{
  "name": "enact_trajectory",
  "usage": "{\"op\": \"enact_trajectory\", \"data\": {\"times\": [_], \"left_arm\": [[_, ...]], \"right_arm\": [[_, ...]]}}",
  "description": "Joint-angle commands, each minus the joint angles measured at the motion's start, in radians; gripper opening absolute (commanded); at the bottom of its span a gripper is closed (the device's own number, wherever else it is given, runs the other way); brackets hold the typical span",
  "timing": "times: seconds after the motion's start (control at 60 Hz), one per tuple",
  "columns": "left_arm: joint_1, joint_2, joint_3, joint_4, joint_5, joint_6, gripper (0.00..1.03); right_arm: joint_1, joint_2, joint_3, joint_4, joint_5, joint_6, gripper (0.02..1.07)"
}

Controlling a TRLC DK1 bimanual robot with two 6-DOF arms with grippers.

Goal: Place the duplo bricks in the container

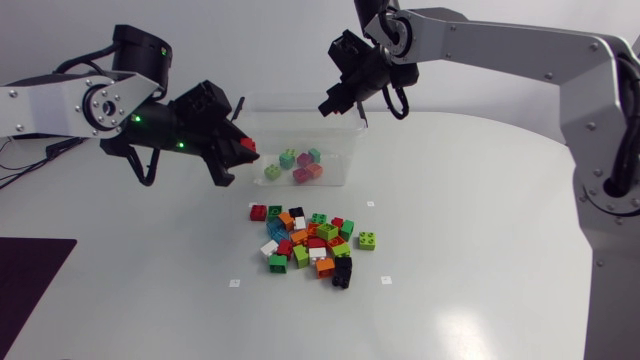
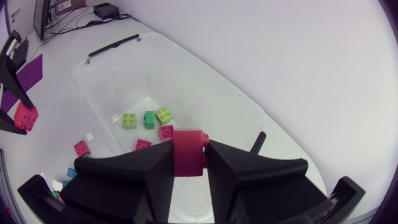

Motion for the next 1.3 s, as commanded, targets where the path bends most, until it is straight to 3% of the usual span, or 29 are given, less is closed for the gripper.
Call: {"op": "enact_trajectory", "data": {"times": [0.0, 0.15, 0.217, 0.333, 0.4, 0.617, 1.15, 1.25, 1.283], "left_arm": [[0.019, 0.024, 0.051, 0.028, 0.026, -0.053, 0.22], [0.045, 0.070, 0.106, 0.080, 0.046, -0.105, 0.22], [0.056, 0.096, 0.129, 0.102, 0.057, -0.125, 0.22], [0.071, 0.136, 0.156, 0.143, 0.081, -0.157, 0.22], [0.076, 0.161, 0.169, 0.171, 0.083, -0.176, 0.22], [0.085, 0.240, 0.235, 0.235, 0.091, -0.220, 0.22], [0.078, 0.438, 0.453, 0.287, 0.091, -0.320, 0.23], [0.073, 0.467, 0.478, 0.286, 0.088, -0.319, 0.25], [0.073, 0.478, 0.487, 0.286, 0.084, -0.320, 0.31]], "right_arm": [[-0.015, 0.060, 0.066, -0.017, 0.002, 0.026, 0.21], [-0.016, 0.103, 0.103, -0.014, 0.003, 0.037, 0.27], [-0.018, 0.107, 0.112, -0.014, 0.003, 0.038, 0.44], [-0.018, 0.106, 0.120, -0.014, 0.006, 0.037, 0.83], [-0.018, 0.100, 0.120, -0.014, 0.008, 0.037, 0.95], [-0.015, 0.000, 0.045, -0.007, 0.009, 0.038, 0.97], [0.030, -0.456, -0.560, 0.141, 0.012, 0.024, 0.97], [0.028, -0.515, -0.652, 0.161, 0.009, 0.020, 0.97], [0.028, -0.532, -0.679, 0.166, 0.008, 0.018, 0.97]]}}
